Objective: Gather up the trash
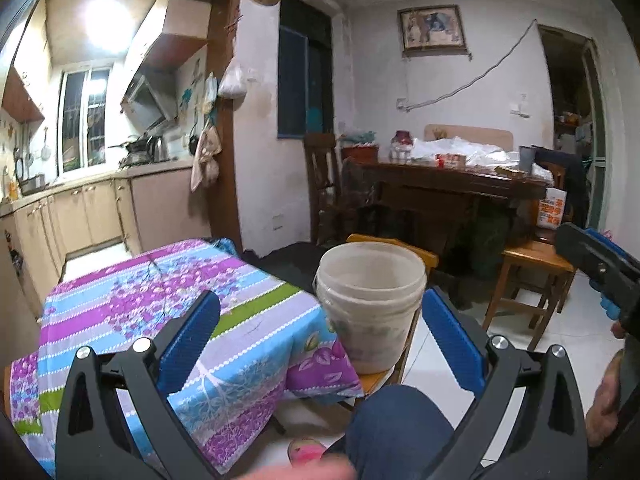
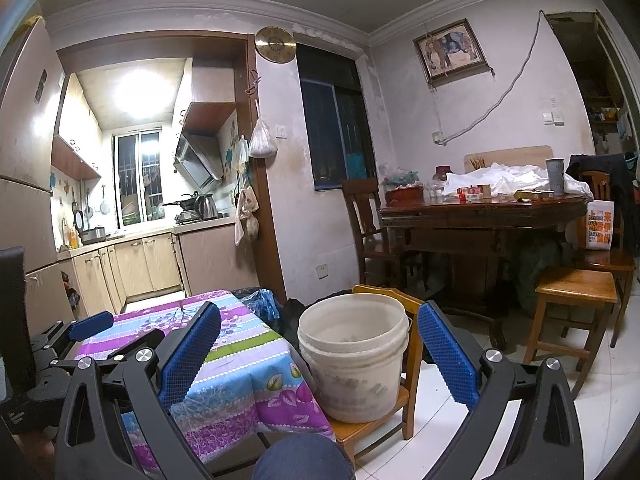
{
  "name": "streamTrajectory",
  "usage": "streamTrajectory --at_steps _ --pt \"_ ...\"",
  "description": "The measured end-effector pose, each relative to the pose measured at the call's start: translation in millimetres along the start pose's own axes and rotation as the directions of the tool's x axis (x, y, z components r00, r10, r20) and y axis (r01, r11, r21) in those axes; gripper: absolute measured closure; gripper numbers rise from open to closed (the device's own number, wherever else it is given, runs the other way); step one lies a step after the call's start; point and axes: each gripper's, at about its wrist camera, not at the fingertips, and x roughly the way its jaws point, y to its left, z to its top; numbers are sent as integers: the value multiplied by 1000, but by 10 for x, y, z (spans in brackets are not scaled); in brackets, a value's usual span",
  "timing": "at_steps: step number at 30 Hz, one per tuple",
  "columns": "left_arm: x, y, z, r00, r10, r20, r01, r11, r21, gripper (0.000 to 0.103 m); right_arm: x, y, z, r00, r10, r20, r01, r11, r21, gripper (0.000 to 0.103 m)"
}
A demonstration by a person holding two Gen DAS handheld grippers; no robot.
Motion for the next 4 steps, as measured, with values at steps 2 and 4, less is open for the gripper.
streamTrajectory --at_steps 2,4 --pt "-6 9 1 1000 6 1 -6 1000 0 6 6 7 5 1000 1 -2 -1 1000 -3 5" --pt "-15 -1 6 1000 11 3 -11 1000 6 6 9 8 3 1000 3 -3 -3 1000 -4 5"
